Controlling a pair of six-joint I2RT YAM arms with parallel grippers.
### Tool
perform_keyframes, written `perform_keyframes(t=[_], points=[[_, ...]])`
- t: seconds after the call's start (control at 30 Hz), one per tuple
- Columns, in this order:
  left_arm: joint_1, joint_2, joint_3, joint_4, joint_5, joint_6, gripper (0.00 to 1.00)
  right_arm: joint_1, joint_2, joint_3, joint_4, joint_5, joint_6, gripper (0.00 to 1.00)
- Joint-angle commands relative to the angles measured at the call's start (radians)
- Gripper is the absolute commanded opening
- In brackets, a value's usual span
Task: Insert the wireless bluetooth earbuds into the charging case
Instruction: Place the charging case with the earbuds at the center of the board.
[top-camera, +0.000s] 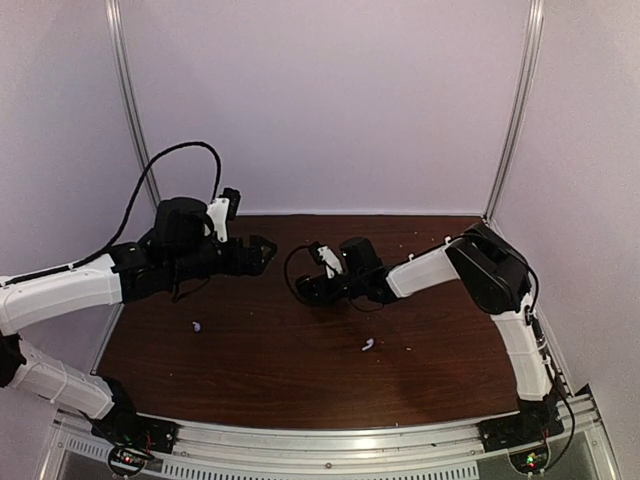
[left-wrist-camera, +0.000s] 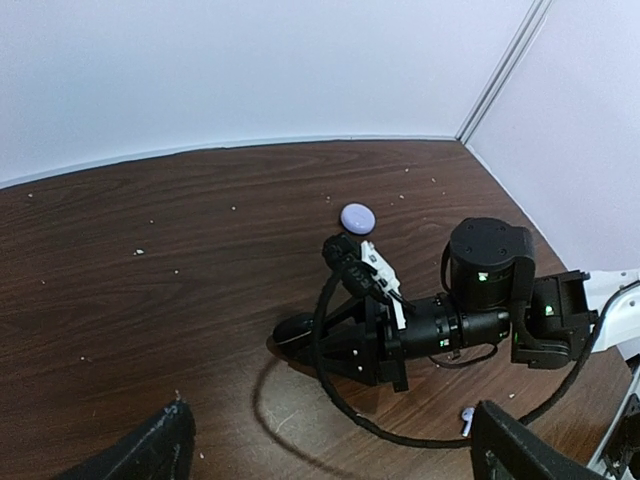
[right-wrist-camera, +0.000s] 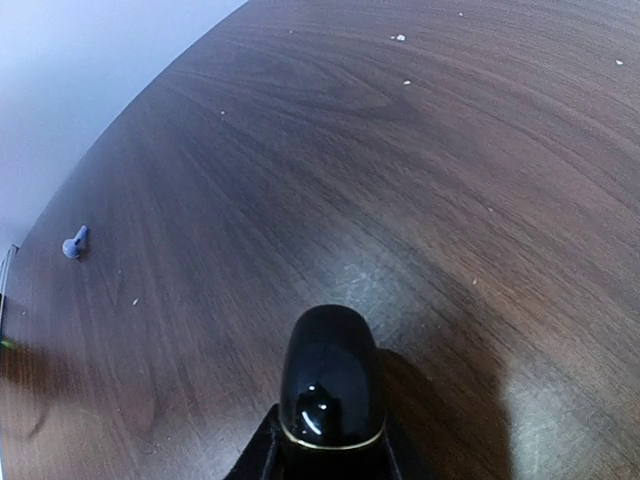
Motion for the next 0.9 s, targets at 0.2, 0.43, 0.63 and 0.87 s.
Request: perform_keyframes(t=[0.2, 0.43, 0.63, 0.87], points=[[0.018, -0.007, -0.013, 0.050, 0.004, -0.020, 0.98, -0.041, -0.056, -0.005, -0.030, 0.019, -0.026, 0.60], [0.020, -0.003, -0.009, 0.052, 0.011, -0.019, 0.98, -0.102, -0.159, -0.071, -0.006, 0.010, -0.060, 0.61], [0.021, 0.006, 0.002, 0.052, 0.015, -0.011, 0.98, -0.185, -0.172, -0.063, -0.014, 0.013, -0.083, 0.61], [0.021, 0.009, 0.010, 0.041, 0.010, -0.008, 0.98, -0.264, -0.143, -0.006, -0.079, 0.132, -0.115, 0.62]])
